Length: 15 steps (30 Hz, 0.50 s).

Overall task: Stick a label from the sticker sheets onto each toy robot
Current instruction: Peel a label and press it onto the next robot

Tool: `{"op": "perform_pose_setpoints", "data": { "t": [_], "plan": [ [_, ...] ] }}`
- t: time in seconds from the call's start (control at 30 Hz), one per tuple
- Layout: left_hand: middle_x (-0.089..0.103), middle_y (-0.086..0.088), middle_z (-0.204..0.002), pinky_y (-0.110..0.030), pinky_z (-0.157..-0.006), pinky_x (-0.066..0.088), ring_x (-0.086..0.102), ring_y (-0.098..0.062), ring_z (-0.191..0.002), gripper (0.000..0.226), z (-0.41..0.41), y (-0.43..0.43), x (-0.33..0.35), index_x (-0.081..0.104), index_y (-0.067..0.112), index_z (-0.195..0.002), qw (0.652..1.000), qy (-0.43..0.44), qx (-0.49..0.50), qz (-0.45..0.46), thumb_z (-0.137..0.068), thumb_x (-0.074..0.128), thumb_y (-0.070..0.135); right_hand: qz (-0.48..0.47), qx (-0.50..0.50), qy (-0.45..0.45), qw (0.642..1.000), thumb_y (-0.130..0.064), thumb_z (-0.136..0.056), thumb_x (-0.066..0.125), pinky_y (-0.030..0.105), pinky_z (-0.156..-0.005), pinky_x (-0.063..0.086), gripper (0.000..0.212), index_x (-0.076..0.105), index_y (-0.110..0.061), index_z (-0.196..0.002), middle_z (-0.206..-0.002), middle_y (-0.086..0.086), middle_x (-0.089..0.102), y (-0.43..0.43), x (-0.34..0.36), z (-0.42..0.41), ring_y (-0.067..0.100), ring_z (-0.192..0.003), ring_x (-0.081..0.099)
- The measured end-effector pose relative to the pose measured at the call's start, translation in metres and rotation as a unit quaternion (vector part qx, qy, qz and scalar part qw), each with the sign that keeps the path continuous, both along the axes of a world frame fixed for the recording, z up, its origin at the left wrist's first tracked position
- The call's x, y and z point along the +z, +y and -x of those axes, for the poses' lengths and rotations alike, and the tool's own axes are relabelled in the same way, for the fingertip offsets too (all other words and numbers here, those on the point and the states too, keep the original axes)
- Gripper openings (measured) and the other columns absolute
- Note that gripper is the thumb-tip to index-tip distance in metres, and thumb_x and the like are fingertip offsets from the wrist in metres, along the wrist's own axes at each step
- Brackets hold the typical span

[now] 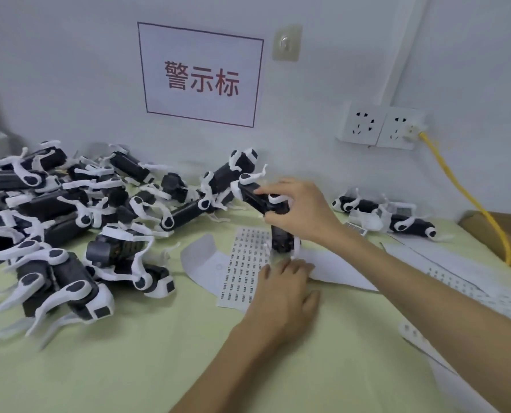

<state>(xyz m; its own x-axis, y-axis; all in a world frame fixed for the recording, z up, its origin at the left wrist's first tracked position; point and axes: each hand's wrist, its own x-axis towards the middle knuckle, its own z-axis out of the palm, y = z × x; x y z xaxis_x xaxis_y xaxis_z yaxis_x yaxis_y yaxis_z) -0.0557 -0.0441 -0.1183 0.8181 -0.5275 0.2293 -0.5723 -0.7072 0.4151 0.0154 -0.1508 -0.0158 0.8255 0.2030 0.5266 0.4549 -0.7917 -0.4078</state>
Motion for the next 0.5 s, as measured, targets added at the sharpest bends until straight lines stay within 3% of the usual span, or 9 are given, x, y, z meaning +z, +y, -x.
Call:
{"op": "perform_pose_setpoints", "data": {
  "t": [0.1, 0.2, 0.27, 0.37, 0.43, 0.5],
  "plan": [
    [0.04, -0.001, -0.162, -0.036, -0.122, 0.013, 0.027, -0.017, -0.151, 0.061, 0.0, 0.002, 0.002, 0.027, 0.02, -0.162, 0.999, 0.002, 0.01, 0.046, -0.105, 0.045, 0.035, -0.034, -0.011, -0.054, 0.998, -0.031, -0.069, 0.071, 0.045, -0.108, 0.04, 0.03, 0.078, -0.033, -0.099, -0.092, -0.02, 0.066, -0.005, 0.007, 0.016, 0.007, -0.09, 0.061],
    [0.04, -0.002, -0.162, -0.034, -0.123, 0.017, 0.031, -0.018, -0.151, 0.063, 0.002, 0.003, 0.004, 0.026, 0.02, -0.163, 0.994, 0.028, 0.03, 0.103, -0.106, 0.049, 0.034, -0.194, -0.022, -0.044, 0.98, -0.015, -0.075, 0.075, 0.032, -0.086, 0.054, 0.024, 0.074, -0.038, -0.084, -0.093, -0.017, 0.072, -0.005, 0.027, 0.035, 0.004, -0.089, 0.066],
    [0.045, -0.002, -0.16, -0.032, -0.121, 0.022, 0.036, -0.019, -0.148, 0.058, 0.003, 0.005, 0.006, 0.034, 0.019, -0.16, 0.989, 0.03, 0.05, 0.136, -0.106, 0.051, 0.033, -0.32, -0.027, -0.016, 0.947, -0.011, -0.082, 0.073, 0.03, -0.078, 0.057, 0.025, 0.074, -0.036, -0.081, -0.088, -0.019, 0.072, -0.01, 0.038, 0.048, 0.006, -0.088, 0.068],
    [0.062, 0.002, -0.144, -0.016, -0.104, 0.029, 0.051, -0.014, -0.135, 0.039, 0.01, 0.006, 0.016, 0.06, 0.018, -0.142, 0.969, -0.011, 0.077, 0.234, -0.104, 0.058, 0.023, -0.508, -0.001, 0.061, 0.859, -0.012, -0.09, 0.067, 0.022, -0.063, 0.055, 0.016, 0.076, -0.025, -0.087, -0.085, -0.008, 0.073, -0.023, 0.036, 0.078, 0.01, -0.078, 0.069],
    [0.072, 0.009, -0.128, -0.015, -0.098, 0.04, 0.061, -0.009, -0.123, 0.03, 0.014, 0.004, 0.026, 0.073, 0.018, -0.125, 0.933, 0.036, 0.054, 0.355, -0.097, 0.067, 0.026, -0.574, 0.018, 0.129, 0.808, -0.018, -0.095, 0.062, 0.021, -0.062, 0.052, 0.013, 0.074, -0.023, -0.094, -0.089, -0.004, 0.072, -0.036, 0.022, 0.102, 0.011, -0.074, 0.069],
    [0.074, 0.007, -0.122, -0.021, -0.091, 0.049, 0.068, -0.011, -0.111, 0.039, 0.018, 0.0, 0.039, 0.075, 0.016, -0.123, 0.848, 0.222, -0.052, 0.479, -0.09, 0.07, 0.037, -0.607, 0.046, 0.17, 0.775, -0.023, -0.098, 0.058, 0.028, -0.071, 0.054, 0.014, 0.071, -0.02, -0.101, -0.1, 0.004, 0.071, -0.049, 0.006, 0.123, 0.017, -0.082, 0.069]
  ]
}}
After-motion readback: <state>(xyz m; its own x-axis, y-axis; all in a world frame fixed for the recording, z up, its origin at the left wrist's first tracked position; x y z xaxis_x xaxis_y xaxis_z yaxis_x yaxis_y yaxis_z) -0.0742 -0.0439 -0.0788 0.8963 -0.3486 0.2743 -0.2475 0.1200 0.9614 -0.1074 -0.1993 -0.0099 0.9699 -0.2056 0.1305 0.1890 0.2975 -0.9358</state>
